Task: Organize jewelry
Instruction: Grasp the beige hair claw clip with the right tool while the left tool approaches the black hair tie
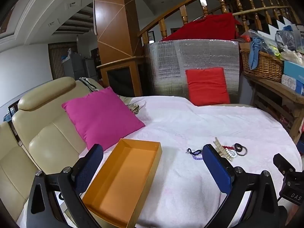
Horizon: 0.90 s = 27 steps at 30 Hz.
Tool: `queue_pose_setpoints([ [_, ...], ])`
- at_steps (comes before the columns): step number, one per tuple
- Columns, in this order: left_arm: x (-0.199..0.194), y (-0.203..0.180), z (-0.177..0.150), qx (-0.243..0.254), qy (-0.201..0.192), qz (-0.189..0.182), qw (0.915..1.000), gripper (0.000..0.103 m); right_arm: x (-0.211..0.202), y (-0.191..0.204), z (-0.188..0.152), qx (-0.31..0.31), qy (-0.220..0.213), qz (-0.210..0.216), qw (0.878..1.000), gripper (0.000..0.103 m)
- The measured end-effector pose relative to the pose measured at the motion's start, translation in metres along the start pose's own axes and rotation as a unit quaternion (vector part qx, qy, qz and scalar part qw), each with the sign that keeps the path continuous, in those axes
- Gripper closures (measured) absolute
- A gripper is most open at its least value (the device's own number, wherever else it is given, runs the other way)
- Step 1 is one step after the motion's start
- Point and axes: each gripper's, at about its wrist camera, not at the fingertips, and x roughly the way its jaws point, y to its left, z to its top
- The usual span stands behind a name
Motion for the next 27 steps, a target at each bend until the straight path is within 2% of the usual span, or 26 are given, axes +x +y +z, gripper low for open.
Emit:
queue_pose_setpoints([
  [6,0.046,-0.012,-0.006,-0.004,0.020,0.002,0.9998,0.000,0.047,0.001,-0.001,-0.004,0.019,0.011,1.000,0.000],
  [10,0.096,-0.005,-0.006,-0.028,0.043,-0.012,0.9986,0.000,0.085,-0.002,-0.004,-0.003,0.027,0.023,0.999,0.000],
  [12,0.129,-0.006,-0.009,-0.052,0.059,-0.010,0.9969,0.000,0.109,-0.005,-0.006,-0.004,0.035,0.032,0.999,0.000],
  [18,0.208,-0.019,-0.024,-0.084,0.096,0.010,0.9918,0.000,0.184,-0.004,-0.010,-0.016,0.068,0.056,0.996,0.003],
  [23,0.250,-0.036,-0.025,-0.101,0.121,0.015,0.9874,0.000,0.249,0.010,-0.010,-0.043,0.100,0.078,0.991,0.007],
  [25,0.265,-0.043,-0.021,-0.106,0.106,0.017,0.9886,0.000,0.276,0.013,-0.012,-0.052,0.116,0.080,0.989,0.009],
  [27,0.275,-0.050,-0.031,-0.087,0.125,0.017,0.9882,0.000,0.300,0.014,-0.016,-0.059,0.131,0.076,0.987,0.011],
])
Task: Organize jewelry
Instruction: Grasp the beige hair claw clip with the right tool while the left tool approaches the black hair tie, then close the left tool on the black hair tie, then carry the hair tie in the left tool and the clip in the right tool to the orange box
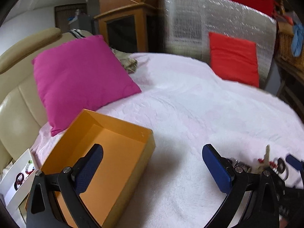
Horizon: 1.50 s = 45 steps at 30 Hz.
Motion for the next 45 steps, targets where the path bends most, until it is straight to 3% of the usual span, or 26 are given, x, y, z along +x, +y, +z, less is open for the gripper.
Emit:
queue_pose_setpoints([
  [4,0.018,-0.012,-0.003,0.011,0.023,-0.016,0.9996,0.000,0.038,-0.005,0.002,0.000,0.039,-0.007,0.999,0.021],
  [6,0.023,-0.017,-0.008,0.020,0.034,-0.025,0.9989,0.000,0.051,-0.006,0.003,0.004,0.052,-0.007,0.999,0.037],
  [7,0.025,-0.020,-0.012,0.025,0.041,-0.023,0.9986,0.000,0.054,-0.008,0.003,0.007,0.058,-0.005,0.998,0.055],
  [8,0.026,-0.023,-0.012,0.029,0.042,-0.023,0.9985,0.000,0.058,-0.010,0.001,0.015,0.065,-0.004,0.998,0.063],
  [12,0.032,-0.032,-0.015,0.038,0.055,-0.029,0.9973,0.000,0.045,-0.026,-0.002,0.042,0.046,0.002,0.998,0.069],
  [19,0.039,-0.051,-0.023,0.064,0.082,-0.051,0.9933,0.000,0.008,-0.076,-0.005,0.149,0.000,0.087,0.985,0.090],
  [26,0.073,-0.061,-0.019,0.040,0.116,-0.088,0.9886,0.002,-0.008,-0.121,-0.015,0.237,-0.021,0.146,0.960,0.092],
  [29,0.091,-0.066,-0.019,0.019,0.146,-0.125,0.9812,0.028,-0.012,-0.141,-0.019,0.277,-0.034,0.165,0.946,0.092],
  [31,0.105,-0.071,-0.023,0.019,0.173,-0.141,0.9746,0.057,-0.016,-0.152,-0.019,0.298,-0.044,0.177,0.937,0.091],
  [33,0.115,-0.073,-0.028,0.013,0.194,-0.155,0.9685,0.063,-0.018,-0.163,-0.021,0.325,-0.056,0.201,0.922,0.091],
  [36,0.113,-0.072,-0.023,0.006,0.180,-0.167,0.9695,0.065,-0.018,-0.171,-0.024,0.353,-0.061,0.223,0.907,0.091],
  [40,0.119,-0.071,-0.022,-0.001,0.179,-0.179,0.9674,0.077,-0.015,-0.174,-0.028,0.367,-0.056,0.229,0.900,0.091],
  [45,0.133,-0.066,-0.020,-0.018,0.198,-0.197,0.9600,0.082,-0.010,-0.168,-0.029,0.371,-0.048,0.234,0.897,0.091],
])
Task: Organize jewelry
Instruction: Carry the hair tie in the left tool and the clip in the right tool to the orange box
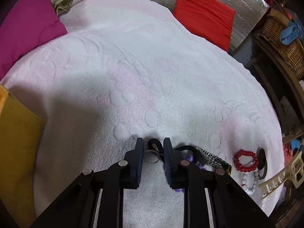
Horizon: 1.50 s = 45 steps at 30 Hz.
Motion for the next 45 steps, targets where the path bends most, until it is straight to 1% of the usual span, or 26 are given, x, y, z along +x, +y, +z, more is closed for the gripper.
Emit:
queue_pose_setpoints([
  [6,-0.001,0.004,0.001,-0.011,0.005,-0.007,0.9999,0.082,0.006,0.001,-0.004,-0.001,0.008,-0.003,1.000,0.091],
  [8,-0.005,0.010,0.001,-0.016,0.004,-0.007,0.9998,0.081,0.007,0.002,-0.005,-0.001,0.009,-0.002,1.000,0.091],
  [11,-0.010,0.015,0.001,-0.032,0.001,-0.015,0.9994,0.068,0.009,0.004,-0.007,-0.004,0.011,-0.002,1.000,0.091],
  [12,-0.012,0.016,0.001,-0.035,-0.001,-0.013,0.9993,0.061,0.011,0.004,-0.007,-0.004,0.013,-0.001,1.000,0.091],
  [13,-0.012,0.018,0.000,-0.035,-0.002,-0.010,0.9993,0.059,0.013,0.004,-0.007,-0.005,0.015,-0.002,1.000,0.091],
  [18,-0.008,0.021,-0.001,-0.036,0.002,-0.009,0.9993,0.059,0.018,0.005,-0.010,-0.007,0.022,-0.002,1.000,0.091],
  [23,0.000,0.008,-0.001,-0.020,-0.009,-0.004,0.9998,0.059,0.023,0.006,-0.015,-0.013,0.030,-0.007,0.999,0.091],
  [24,0.002,0.006,-0.001,-0.017,-0.011,-0.005,0.9998,0.060,0.025,0.006,-0.016,-0.013,0.033,-0.008,0.999,0.091],
  [26,0.007,0.001,-0.002,-0.006,-0.007,-0.008,0.9999,0.076,0.026,0.006,-0.017,-0.014,0.036,-0.011,0.999,0.091],
  [27,0.011,-0.001,-0.003,-0.005,0.000,-0.010,0.9999,0.088,0.027,0.006,-0.018,-0.015,0.037,-0.012,0.999,0.091],
  [28,0.013,-0.002,-0.003,-0.007,0.004,-0.014,0.9999,0.091,0.027,0.007,-0.018,-0.016,0.038,-0.013,0.999,0.091],
  [30,0.013,-0.004,-0.003,-0.009,0.003,-0.021,0.9997,0.093,0.026,0.007,-0.019,-0.017,0.036,-0.013,0.999,0.091],
  [33,0.002,-0.009,0.000,-0.001,-0.017,-0.028,0.9995,0.095,0.025,0.009,-0.019,-0.020,0.035,-0.012,0.999,0.091],
  [38,-0.036,-0.012,0.005,0.000,-0.059,-0.045,0.9972,0.098,0.026,0.013,-0.020,-0.023,0.037,-0.007,0.999,0.091],
  [42,-0.079,-0.015,0.007,0.007,-0.111,-0.035,0.9932,0.098,0.031,0.023,-0.025,-0.029,0.041,0.004,0.999,0.091],
  [44,-0.102,-0.006,0.010,0.002,-0.137,-0.028,0.9902,0.098,0.035,0.030,-0.030,-0.034,0.046,0.008,0.998,0.091],
  [45,-0.114,0.001,0.011,-0.002,-0.148,-0.017,0.9888,0.098,0.037,0.033,-0.032,-0.037,0.048,0.010,0.998,0.091],
])
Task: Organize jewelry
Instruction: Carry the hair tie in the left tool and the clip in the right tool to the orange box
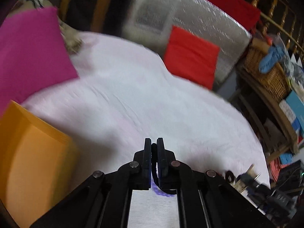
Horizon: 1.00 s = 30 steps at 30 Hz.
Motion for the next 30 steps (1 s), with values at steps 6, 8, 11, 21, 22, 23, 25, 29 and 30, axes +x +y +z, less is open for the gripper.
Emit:
queue_pose_setpoints([
  [6,-0.056,0.057,0.025,-0.028,-0.058,0.113,0.9915,0.098,0.018,0.037,-0.016,-0.027,0.013,0.027,0.999,0.091],
  [8,-0.067,0.082,0.024,-0.041,-0.059,0.149,0.9863,0.098,0.029,0.054,-0.019,-0.033,0.018,0.039,0.999,0.091],
  [11,-0.071,0.112,0.023,-0.062,-0.046,0.186,0.9795,0.098,0.049,0.081,-0.023,-0.045,0.028,0.055,0.997,0.091],
  [21,-0.077,0.174,0.013,-0.098,-0.020,0.267,0.9584,0.098,0.141,0.202,-0.046,-0.123,0.093,0.095,0.983,0.091],
  [22,-0.076,0.177,0.013,-0.097,-0.017,0.273,0.9571,0.098,0.150,0.211,-0.051,-0.127,0.103,0.096,0.982,0.091],
  [23,-0.074,0.182,0.014,-0.098,-0.013,0.275,0.9562,0.098,0.157,0.217,-0.055,-0.129,0.110,0.096,0.981,0.091],
  [25,-0.074,0.197,0.010,-0.106,-0.002,0.275,0.9557,0.098,0.174,0.228,-0.067,-0.136,0.126,0.091,0.979,0.091],
  [29,-0.074,0.212,0.005,-0.113,0.012,0.280,0.9531,0.098,0.203,0.232,-0.087,-0.147,0.149,0.067,0.976,0.091],
  [30,-0.073,0.216,0.005,-0.114,0.014,0.280,0.9531,0.098,0.207,0.230,-0.090,-0.143,0.153,0.062,0.976,0.091],
])
